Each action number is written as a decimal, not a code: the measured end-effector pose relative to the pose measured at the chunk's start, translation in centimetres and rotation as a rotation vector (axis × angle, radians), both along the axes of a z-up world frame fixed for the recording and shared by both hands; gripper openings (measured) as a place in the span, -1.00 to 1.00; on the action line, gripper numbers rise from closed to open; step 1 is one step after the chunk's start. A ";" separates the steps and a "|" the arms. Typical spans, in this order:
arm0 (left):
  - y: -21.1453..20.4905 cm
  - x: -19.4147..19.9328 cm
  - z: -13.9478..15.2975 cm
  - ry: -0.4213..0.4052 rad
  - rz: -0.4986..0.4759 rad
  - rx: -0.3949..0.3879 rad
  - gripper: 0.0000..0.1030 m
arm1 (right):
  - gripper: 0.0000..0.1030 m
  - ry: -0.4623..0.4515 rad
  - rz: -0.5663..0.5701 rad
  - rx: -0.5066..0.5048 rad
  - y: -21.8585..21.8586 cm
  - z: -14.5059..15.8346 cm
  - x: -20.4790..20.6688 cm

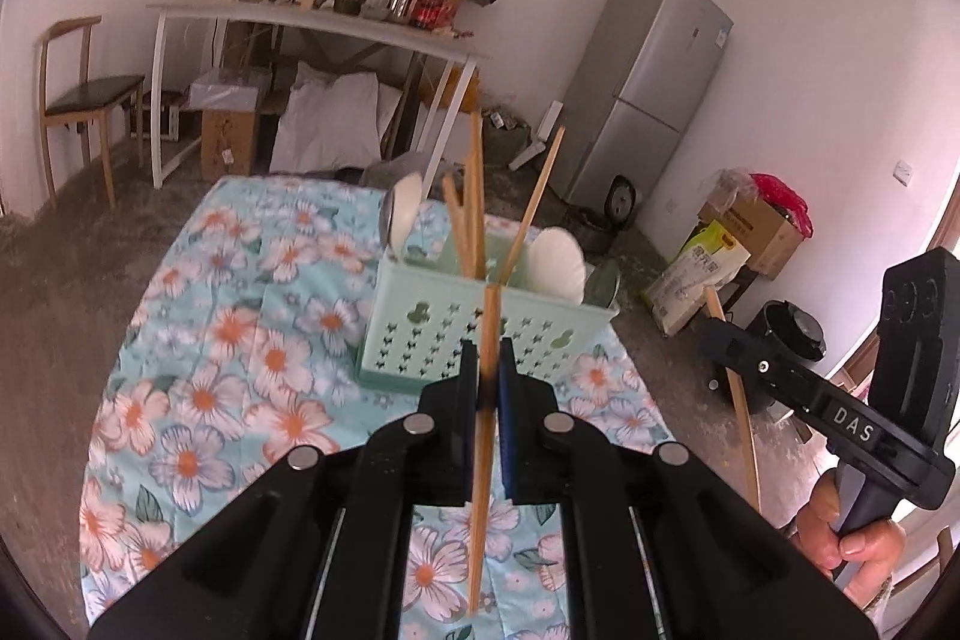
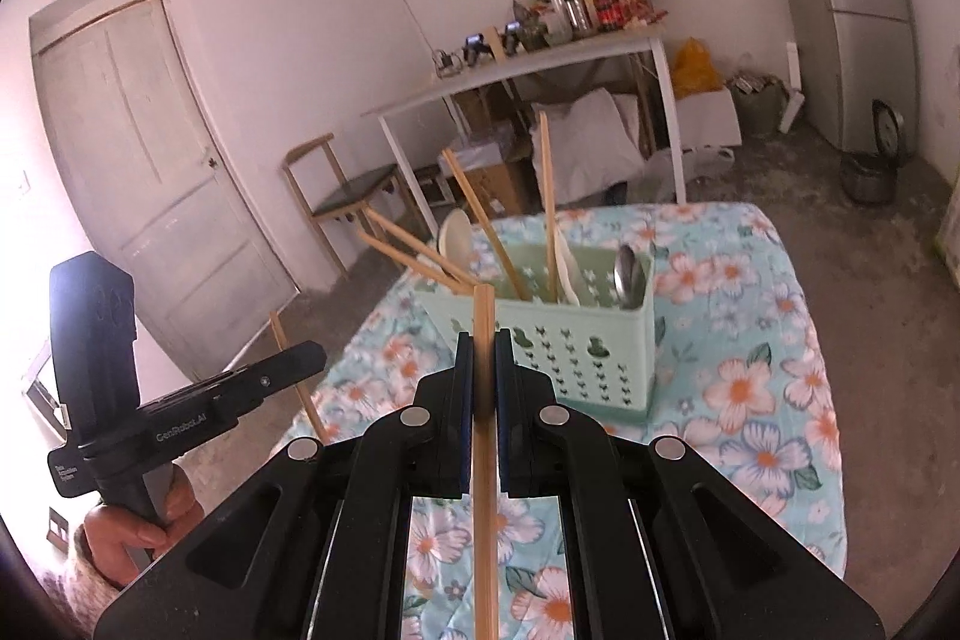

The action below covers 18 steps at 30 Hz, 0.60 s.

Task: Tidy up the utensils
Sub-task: 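Lift both chopsticks and carry them above the green basket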

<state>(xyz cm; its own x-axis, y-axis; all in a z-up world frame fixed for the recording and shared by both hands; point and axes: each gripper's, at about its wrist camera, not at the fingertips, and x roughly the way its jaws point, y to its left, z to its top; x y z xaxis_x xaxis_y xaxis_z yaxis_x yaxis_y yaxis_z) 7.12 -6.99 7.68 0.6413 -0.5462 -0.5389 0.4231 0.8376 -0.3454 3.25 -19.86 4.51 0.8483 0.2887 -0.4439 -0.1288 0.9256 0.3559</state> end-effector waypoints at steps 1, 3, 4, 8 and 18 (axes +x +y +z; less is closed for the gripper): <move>0.0 -0.1 0.4 -0.008 0.000 -0.001 -0.89 | -0.91 -0.007 0.003 0.004 -0.2 0.1 0.1; 0.1 0.0 1.1 -0.019 0.000 -0.006 -0.89 | -0.91 -0.023 0.006 0.012 -0.6 0.5 0.1; 0.0 0.0 1.6 -0.025 -0.001 -0.009 -0.89 | -0.91 -0.030 0.005 0.014 -0.7 0.6 0.0; -0.3 -0.2 4.0 -0.073 -0.007 -0.010 -0.89 | -0.91 -0.067 -0.004 0.042 -2.0 2.0 -0.1; -2.2 0.4 11.9 -0.275 -0.046 -0.055 -0.89 | -0.91 -0.203 -0.053 0.083 -5.9 6.3 -1.7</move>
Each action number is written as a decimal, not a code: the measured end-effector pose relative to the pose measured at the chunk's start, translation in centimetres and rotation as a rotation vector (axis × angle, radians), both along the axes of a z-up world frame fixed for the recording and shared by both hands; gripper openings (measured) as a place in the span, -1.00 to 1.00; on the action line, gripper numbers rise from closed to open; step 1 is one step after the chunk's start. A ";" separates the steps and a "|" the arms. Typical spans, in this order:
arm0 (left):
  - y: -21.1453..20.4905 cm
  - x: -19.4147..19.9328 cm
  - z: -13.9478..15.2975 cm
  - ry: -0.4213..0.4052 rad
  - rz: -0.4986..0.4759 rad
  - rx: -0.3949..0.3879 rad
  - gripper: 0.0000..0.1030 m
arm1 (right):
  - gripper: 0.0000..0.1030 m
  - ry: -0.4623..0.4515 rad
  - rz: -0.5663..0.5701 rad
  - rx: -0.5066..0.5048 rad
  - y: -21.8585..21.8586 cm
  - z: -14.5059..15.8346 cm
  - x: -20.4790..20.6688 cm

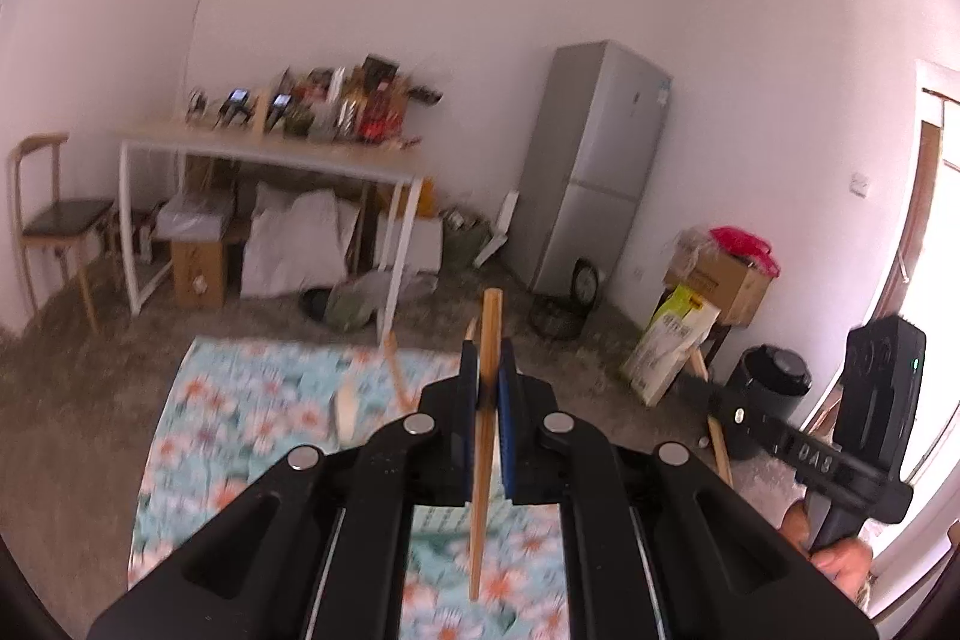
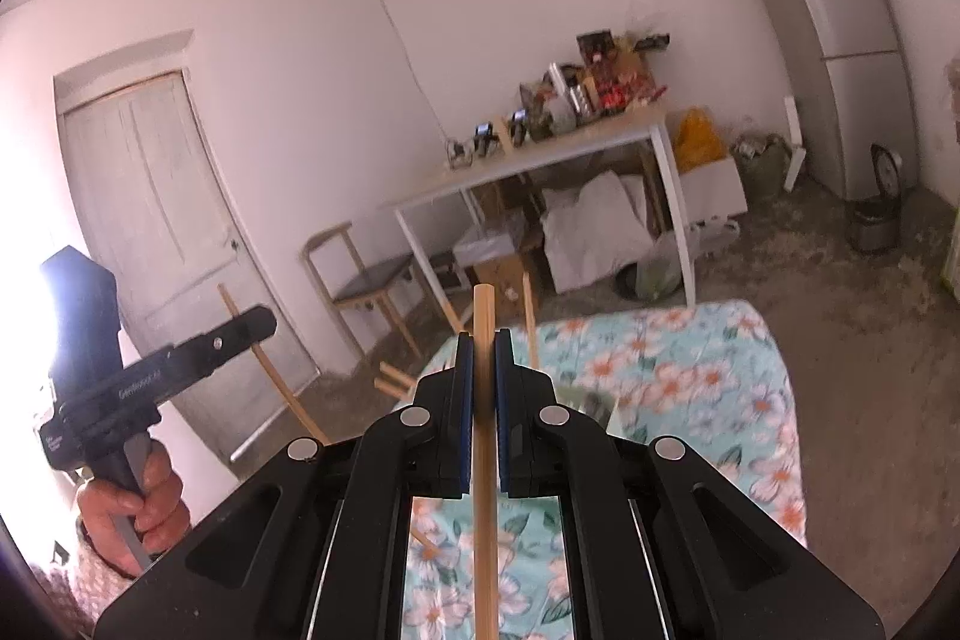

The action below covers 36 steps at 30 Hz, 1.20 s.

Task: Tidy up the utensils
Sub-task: 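Lift both chopsticks and carry them above the green basket, then open the left tool to drop its chopstick into the basket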

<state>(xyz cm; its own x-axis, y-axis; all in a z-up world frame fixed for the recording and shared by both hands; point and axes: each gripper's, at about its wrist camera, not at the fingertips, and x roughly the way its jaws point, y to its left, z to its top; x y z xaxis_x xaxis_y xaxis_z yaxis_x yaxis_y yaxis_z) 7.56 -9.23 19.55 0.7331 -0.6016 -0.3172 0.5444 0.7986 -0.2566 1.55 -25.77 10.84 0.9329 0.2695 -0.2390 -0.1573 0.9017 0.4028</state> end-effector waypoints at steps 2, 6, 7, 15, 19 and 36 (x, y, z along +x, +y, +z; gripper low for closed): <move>-0.8 0.4 1.5 -0.055 -0.008 -0.009 -0.89 | -0.91 -0.018 -0.006 0.014 -0.7 0.4 -0.3; -2.3 1.7 3.4 -0.131 -0.008 -0.032 -0.89 | -0.91 -0.033 0.003 0.037 -1.6 0.7 -0.3; -2.8 2.2 3.5 -0.150 0.003 -0.027 -0.89 | -0.91 -0.034 0.004 0.039 -1.7 0.7 -0.3; -4.6 7.1 0.8 -0.155 0.083 0.028 -0.89 | -0.91 -0.033 0.025 0.031 -2.2 0.4 0.8; -5.3 9.9 -1.9 -0.085 0.084 0.014 -0.89 | -0.91 -0.012 0.023 0.028 -2.4 -0.1 1.6; -0.1 8.7 -4.1 0.016 0.041 -0.057 0.63 | -0.91 -0.022 0.125 0.100 -0.5 1.6 7.2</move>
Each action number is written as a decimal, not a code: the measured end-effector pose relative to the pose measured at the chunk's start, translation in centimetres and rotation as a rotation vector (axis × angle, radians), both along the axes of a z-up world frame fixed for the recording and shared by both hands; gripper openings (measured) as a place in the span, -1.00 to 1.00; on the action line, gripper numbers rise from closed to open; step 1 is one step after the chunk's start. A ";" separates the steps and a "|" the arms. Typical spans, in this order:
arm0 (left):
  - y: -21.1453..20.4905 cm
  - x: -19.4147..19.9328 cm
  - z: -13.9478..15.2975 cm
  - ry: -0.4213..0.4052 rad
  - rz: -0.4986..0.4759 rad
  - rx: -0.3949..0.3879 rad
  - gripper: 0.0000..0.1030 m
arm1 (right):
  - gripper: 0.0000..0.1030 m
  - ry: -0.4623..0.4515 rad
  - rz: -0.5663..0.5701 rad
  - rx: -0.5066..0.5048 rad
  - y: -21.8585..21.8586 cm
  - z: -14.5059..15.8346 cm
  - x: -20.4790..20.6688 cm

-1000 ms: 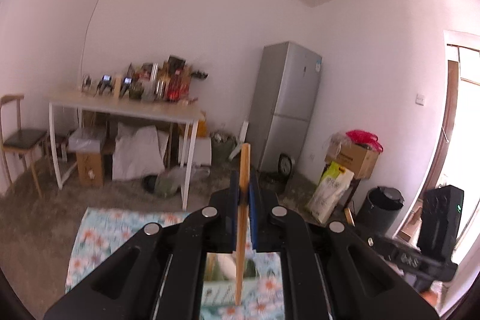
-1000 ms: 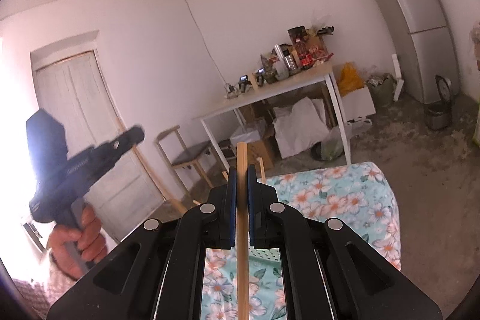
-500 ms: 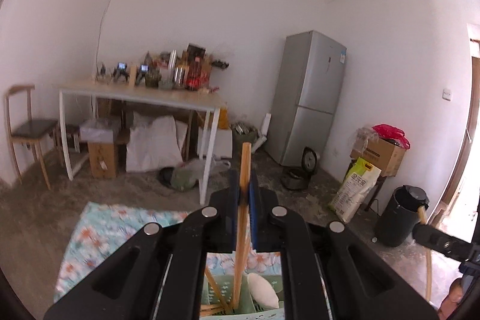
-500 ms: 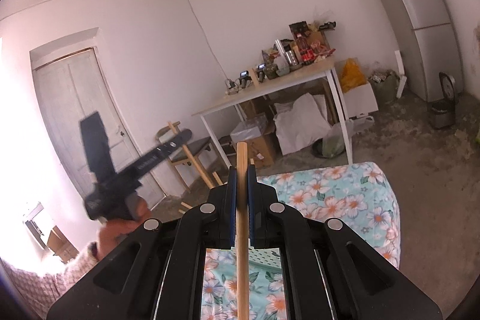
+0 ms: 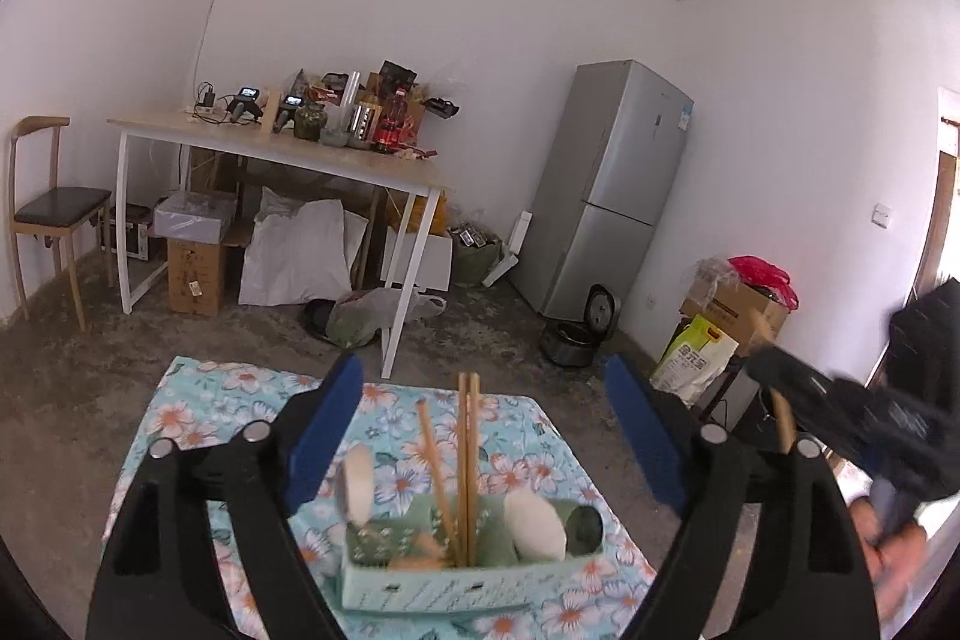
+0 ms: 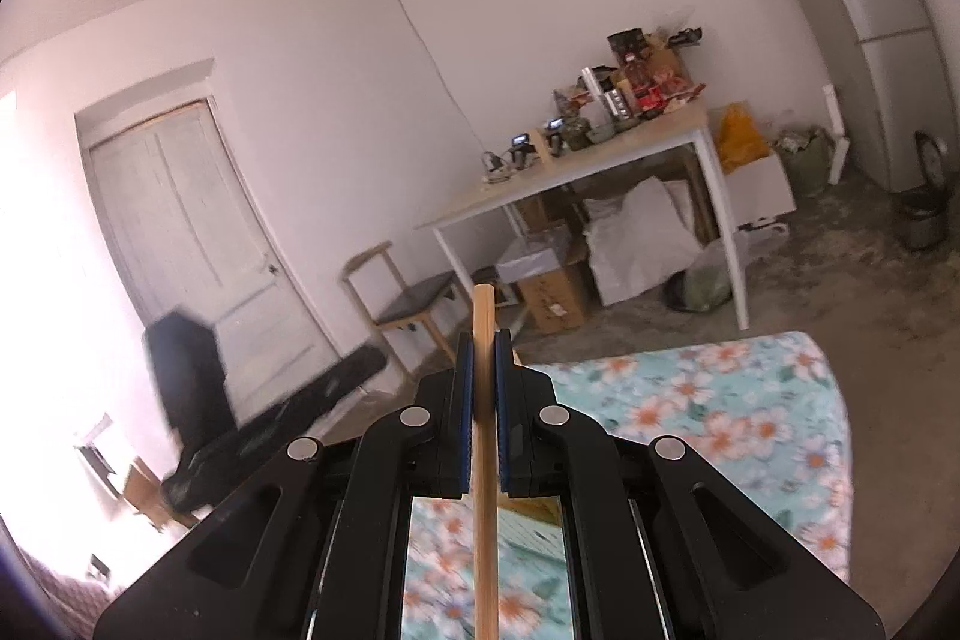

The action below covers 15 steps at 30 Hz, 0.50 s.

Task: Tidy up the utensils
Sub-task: 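Open the left tool to drop its chopstick into the basket, then open the right tool to drop its chopstick into the basket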

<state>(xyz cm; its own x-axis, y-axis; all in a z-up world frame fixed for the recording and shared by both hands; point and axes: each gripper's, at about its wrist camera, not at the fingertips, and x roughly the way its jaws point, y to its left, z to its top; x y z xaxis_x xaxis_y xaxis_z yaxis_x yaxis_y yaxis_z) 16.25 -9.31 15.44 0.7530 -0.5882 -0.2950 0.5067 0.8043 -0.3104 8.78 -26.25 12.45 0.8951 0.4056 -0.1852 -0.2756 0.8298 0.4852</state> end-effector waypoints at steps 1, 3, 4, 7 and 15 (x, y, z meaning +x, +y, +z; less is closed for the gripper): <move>0.5 -0.4 0.1 -0.001 -0.003 -0.003 0.66 | -0.91 -0.008 0.008 0.008 0.2 0.3 0.7; 2.0 -1.8 -0.1 -0.009 -0.003 0.000 0.78 | -0.91 -0.029 0.019 0.011 0.7 0.9 1.8; 2.6 -2.4 -0.4 -0.014 -0.002 0.011 0.81 | -0.91 -0.040 0.019 0.009 1.0 1.2 2.4; 4.1 -4.3 -1.8 -0.021 0.024 0.059 0.89 | -0.91 -0.096 0.003 0.007 1.7 1.9 4.0; 7.8 -7.0 -7.8 0.050 0.148 0.186 0.89 | -0.91 -0.188 -0.130 0.017 2.1 0.7 6.4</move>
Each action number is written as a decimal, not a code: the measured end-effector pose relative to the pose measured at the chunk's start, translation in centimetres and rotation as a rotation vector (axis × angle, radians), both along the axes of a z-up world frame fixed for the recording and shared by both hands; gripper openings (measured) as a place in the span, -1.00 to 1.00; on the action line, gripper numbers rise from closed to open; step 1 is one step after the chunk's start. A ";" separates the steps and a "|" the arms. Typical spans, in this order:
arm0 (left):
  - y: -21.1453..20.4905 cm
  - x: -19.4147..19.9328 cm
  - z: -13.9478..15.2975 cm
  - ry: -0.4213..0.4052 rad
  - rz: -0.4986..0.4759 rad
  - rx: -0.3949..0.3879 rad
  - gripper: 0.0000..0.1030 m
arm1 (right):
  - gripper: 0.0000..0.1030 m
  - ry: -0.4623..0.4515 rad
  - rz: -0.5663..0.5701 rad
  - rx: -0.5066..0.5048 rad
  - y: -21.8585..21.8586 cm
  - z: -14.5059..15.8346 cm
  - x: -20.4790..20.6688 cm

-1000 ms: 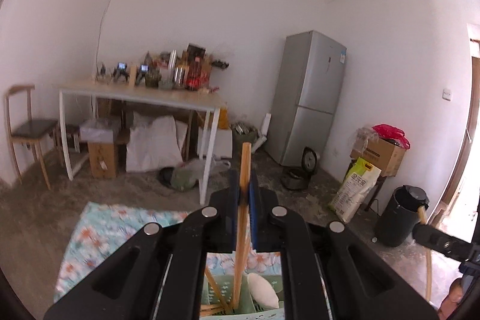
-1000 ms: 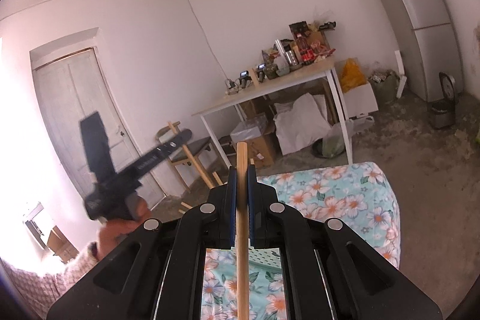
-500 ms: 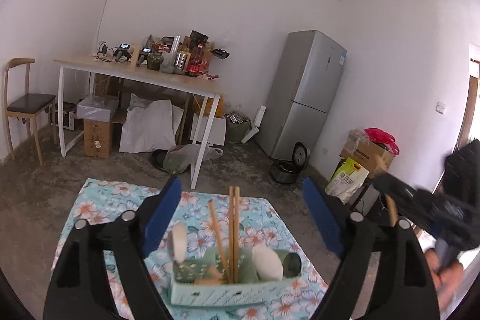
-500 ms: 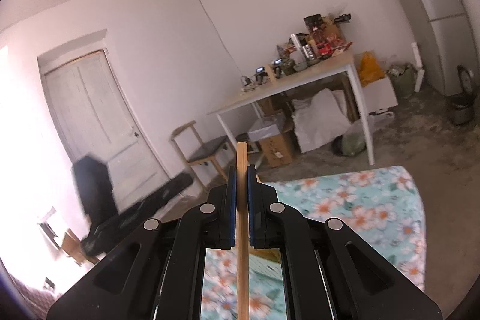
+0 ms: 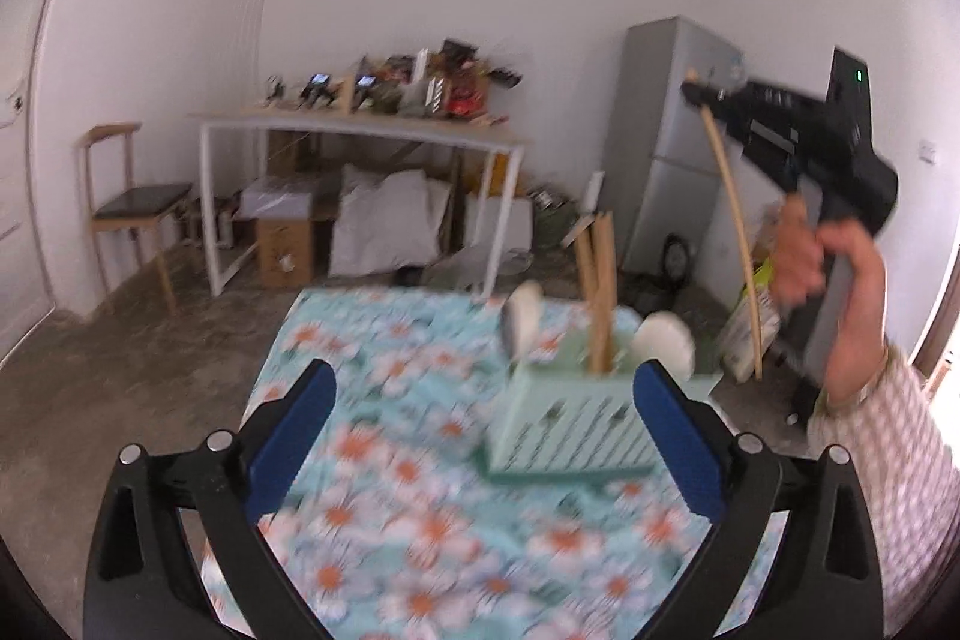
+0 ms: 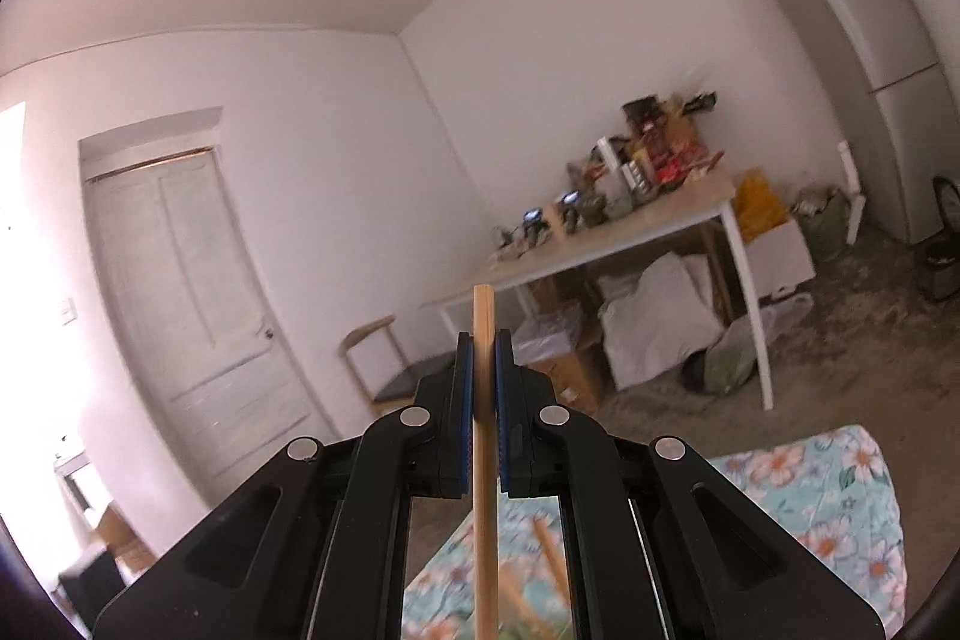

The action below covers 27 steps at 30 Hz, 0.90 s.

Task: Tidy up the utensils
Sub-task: 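Open the right tool to drop its chopstick into the basket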

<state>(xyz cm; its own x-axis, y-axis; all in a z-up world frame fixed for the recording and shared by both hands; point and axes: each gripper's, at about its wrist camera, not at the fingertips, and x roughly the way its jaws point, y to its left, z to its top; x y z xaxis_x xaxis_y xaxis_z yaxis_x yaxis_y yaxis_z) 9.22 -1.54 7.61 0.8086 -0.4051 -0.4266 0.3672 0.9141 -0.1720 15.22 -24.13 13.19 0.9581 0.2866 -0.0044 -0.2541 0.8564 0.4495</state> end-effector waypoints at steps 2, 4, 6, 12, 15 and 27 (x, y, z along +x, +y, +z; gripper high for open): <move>0.6 0.1 -1.3 0.043 0.005 0.005 0.89 | -0.91 -0.011 -0.025 0.018 -0.1 -0.3 0.5; 0.9 0.2 -2.4 0.079 0.012 0.016 0.89 | -0.91 -0.018 -0.041 0.031 -0.3 -0.5 1.1; 1.2 0.2 -3.3 0.099 0.015 0.018 0.89 | -0.91 -0.016 -0.061 0.028 -0.1 -0.8 1.6; 1.9 0.8 -3.7 0.103 0.028 0.005 0.89 | -0.91 0.002 -0.131 -0.026 0.7 -1.8 2.7; 2.0 1.1 -3.9 0.114 0.033 0.008 0.89 | -0.91 -0.007 -0.162 -0.048 1.1 -2.0 2.8; 2.4 0.9 -3.8 0.124 0.059 0.001 0.89 | -0.80 -0.039 -0.256 -0.147 2.7 -3.0 2.8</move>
<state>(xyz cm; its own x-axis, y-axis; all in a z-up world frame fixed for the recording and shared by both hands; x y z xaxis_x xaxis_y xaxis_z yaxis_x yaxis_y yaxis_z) 10.16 0.82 3.82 0.7725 -0.3577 -0.5247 0.2884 0.9337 -0.2120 18.03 -21.44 10.21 0.9994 0.0344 0.0101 -0.0359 0.9501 0.3098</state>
